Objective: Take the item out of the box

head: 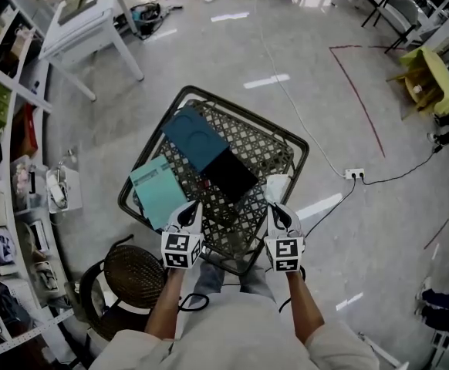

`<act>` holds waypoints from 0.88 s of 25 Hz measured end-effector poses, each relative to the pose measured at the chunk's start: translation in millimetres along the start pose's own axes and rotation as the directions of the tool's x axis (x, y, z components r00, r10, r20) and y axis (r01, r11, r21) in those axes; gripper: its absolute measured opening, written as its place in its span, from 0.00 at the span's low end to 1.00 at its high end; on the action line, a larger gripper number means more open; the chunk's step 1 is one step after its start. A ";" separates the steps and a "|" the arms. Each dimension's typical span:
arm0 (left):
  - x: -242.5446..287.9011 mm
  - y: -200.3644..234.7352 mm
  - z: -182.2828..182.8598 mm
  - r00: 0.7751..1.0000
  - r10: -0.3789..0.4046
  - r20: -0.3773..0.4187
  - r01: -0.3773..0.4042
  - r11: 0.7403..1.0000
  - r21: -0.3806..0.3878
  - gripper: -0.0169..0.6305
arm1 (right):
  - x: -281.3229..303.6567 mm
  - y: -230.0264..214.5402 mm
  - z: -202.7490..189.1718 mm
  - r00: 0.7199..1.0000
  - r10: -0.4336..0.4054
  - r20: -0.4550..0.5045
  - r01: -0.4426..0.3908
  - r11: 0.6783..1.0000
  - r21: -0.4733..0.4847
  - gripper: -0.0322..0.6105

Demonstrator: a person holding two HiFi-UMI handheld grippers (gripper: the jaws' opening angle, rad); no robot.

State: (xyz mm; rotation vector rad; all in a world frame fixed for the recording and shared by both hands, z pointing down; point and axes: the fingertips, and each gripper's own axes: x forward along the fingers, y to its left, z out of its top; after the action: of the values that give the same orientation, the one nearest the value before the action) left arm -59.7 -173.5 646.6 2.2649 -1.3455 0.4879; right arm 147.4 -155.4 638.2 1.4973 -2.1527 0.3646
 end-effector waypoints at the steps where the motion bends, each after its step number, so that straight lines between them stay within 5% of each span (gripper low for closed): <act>1: -1.2 -1.5 4.3 1.000 0.000 0.007 0.000 1.000 0.003 0.04 | -2.5 -2.9 2.5 1.000 -0.010 0.007 0.010 1.000 0.004 0.06; 22: -21.0 -17.1 143.6 0.969 -0.034 0.246 0.005 0.993 0.117 0.04 | -48.1 -45.1 129.9 0.961 -0.138 0.241 0.147 0.989 -0.023 0.06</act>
State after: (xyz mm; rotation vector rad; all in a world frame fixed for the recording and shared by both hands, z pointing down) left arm -44.4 -230.2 512.9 2.4988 -1.4446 0.2893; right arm 171.7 -195.5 500.3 1.7368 -2.1989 0.0931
